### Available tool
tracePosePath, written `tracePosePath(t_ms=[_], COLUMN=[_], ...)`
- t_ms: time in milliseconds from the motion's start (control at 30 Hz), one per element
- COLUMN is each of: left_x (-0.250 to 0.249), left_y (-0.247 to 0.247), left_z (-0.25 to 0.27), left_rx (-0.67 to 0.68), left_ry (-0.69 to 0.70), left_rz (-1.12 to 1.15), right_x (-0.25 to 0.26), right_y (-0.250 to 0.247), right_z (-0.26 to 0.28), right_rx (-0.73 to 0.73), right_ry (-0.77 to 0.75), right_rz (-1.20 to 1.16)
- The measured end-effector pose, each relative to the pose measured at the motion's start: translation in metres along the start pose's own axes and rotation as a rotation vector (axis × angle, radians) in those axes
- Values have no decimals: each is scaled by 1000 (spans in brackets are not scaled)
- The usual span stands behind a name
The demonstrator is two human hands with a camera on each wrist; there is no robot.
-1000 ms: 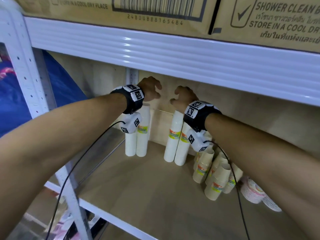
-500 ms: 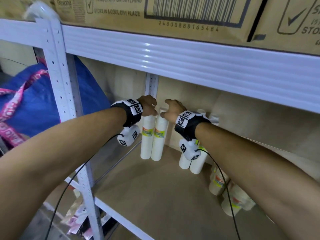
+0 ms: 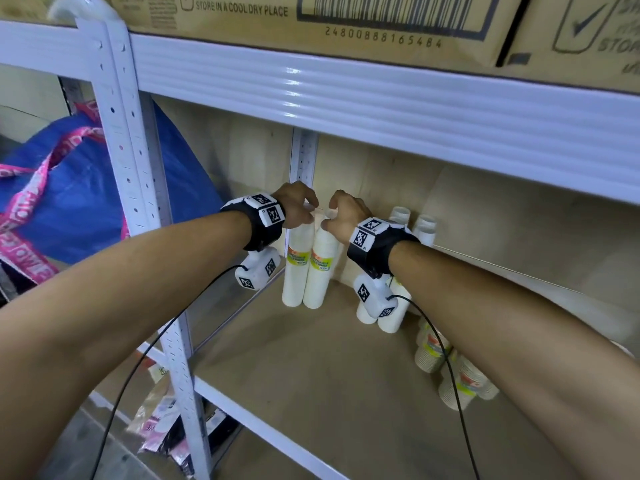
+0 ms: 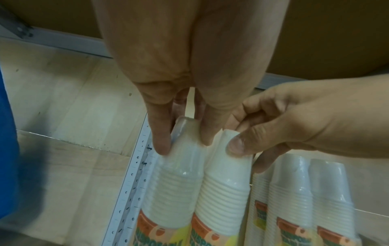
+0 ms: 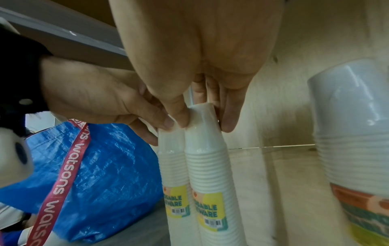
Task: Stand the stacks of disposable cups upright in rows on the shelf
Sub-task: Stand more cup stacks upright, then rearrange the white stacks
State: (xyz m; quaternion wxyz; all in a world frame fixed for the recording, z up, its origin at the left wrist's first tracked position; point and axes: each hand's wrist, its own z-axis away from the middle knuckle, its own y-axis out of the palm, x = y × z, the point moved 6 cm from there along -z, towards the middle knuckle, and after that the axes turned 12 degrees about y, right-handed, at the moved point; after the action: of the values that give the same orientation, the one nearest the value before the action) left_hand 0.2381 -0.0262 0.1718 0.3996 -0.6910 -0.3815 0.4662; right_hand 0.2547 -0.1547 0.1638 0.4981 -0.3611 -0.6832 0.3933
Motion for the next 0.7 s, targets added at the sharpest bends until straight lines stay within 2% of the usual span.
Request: tracePosePath(t_ms=[333, 700], left_x=[-46, -108], left_y=[-7, 12], left_z=[17, 16], left_rx=[37, 40], left_ry=[80, 182], left_rz=[3, 48], right_x=[-22, -65], right_y=[-35, -72], right_z=[42, 81], right_rx=[-56, -99], right_ry=[53, 169], right_rz=[10, 34])
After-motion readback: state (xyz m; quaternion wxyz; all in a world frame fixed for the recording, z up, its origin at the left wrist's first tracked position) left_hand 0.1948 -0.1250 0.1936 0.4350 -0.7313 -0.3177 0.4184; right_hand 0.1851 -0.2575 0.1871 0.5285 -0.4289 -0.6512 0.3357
